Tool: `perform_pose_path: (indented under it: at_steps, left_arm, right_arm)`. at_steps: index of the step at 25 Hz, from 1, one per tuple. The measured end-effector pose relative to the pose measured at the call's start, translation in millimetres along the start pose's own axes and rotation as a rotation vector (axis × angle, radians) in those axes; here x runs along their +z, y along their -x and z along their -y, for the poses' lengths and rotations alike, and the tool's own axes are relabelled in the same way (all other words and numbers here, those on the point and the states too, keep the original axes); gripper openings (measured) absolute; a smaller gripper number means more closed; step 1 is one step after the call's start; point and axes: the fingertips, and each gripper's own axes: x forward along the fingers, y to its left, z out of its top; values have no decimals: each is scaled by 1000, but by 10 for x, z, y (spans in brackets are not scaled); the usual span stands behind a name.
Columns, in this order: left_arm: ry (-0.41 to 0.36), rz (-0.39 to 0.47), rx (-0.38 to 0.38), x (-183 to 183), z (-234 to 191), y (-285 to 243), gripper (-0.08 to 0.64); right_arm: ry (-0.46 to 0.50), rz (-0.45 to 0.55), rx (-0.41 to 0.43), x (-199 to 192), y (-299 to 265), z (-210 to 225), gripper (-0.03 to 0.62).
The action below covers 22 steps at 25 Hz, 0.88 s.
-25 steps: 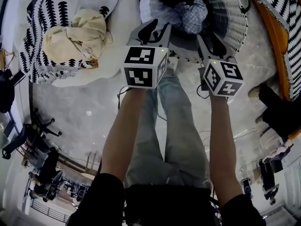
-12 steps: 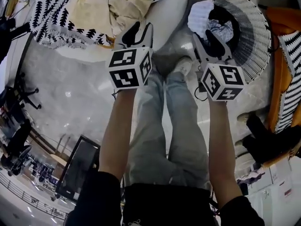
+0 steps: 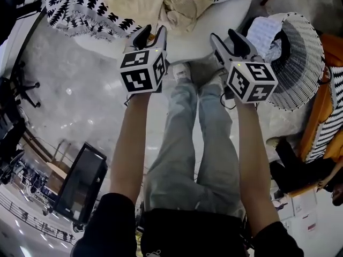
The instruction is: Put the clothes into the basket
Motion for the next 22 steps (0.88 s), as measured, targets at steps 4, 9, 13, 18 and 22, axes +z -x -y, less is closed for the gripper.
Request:
perform_pose_path:
  at_steps: [4, 9, 13, 18, 22]
  left_arm:
    - [3, -27, 22, -20, -374, -146, 169]
    - [-4, -72, 22, -72, -745, -454, 199]
    - [-15, -114, 40, -161, -1010, -733, 249]
    - [27, -120, 50, -219, -1320, -1051, 265]
    - [55, -97, 34, -267, -1405, -1333, 267]
  right_arm:
    - [-15, -46, 25, -63, -377, -156, 237]
    - [-16, -116, 31, -137, -830, -227, 245]
    - [-13, -157, 3, -195, -1177, -154, 264]
    - [-25, -177, -57, -217, -1575, 138, 285]
    - [-30, -171, -61, -235, -1908, 275, 289]
